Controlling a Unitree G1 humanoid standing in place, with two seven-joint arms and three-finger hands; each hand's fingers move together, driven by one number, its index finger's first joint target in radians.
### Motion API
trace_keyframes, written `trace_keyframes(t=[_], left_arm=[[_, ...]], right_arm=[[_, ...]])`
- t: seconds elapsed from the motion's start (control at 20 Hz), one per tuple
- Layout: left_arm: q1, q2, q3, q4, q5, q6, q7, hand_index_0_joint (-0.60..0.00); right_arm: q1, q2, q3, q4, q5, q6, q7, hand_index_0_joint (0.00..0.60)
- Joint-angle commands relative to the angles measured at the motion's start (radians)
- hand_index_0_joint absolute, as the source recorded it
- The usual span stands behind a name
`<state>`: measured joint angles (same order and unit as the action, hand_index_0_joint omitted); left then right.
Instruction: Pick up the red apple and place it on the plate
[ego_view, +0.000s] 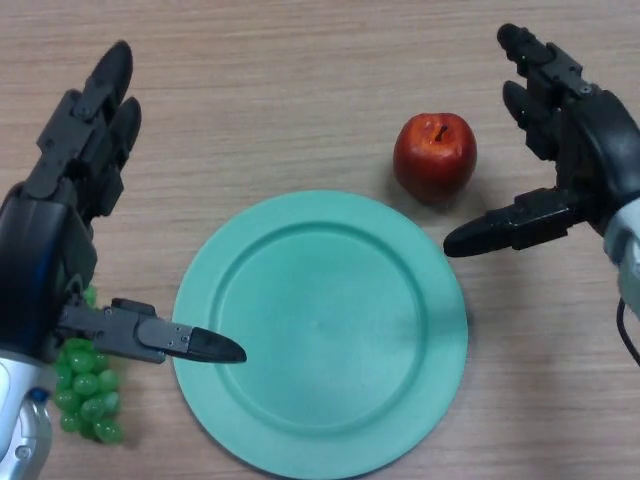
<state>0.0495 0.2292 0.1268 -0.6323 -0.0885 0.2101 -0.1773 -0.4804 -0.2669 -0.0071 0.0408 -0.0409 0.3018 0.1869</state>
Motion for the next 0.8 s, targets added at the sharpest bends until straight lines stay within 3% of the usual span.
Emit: trace_keyframes(t=[0.05,0.4,0.6,0.75,0.8], left_arm=[[-0.005,0.024,0.072,-0.055,0.002,-0.153,-0.015,0.0],[-0.015,0.03,0.137,-0.044,-0.029,-0.158,-0.01,0.0],[-0.003,0.026,0.144,-0.028,-0.03,-0.181,-0.003,0.0],[-0.008,0.028,0.149,-0.028,-0.036,-0.169,0.003,0.0],[-0.012,0.029,0.153,-0.033,-0.046,-0.15,0.01,0.0]], right_arm=[[-0.115,-0.018,-0.027,0.065,-0.044,-0.253,-0.074,0.0],[-0.314,0.019,0.003,0.559,-0.194,-0.489,-0.222,0.0],[-0.348,0.066,0.019,0.621,-0.157,-0.489,-0.181,0.0],[-0.353,0.071,0.025,0.641,-0.166,-0.498,-0.186,0.35],[-0.358,0.074,0.028,0.662,-0.173,-0.513,-0.191,0.502]])
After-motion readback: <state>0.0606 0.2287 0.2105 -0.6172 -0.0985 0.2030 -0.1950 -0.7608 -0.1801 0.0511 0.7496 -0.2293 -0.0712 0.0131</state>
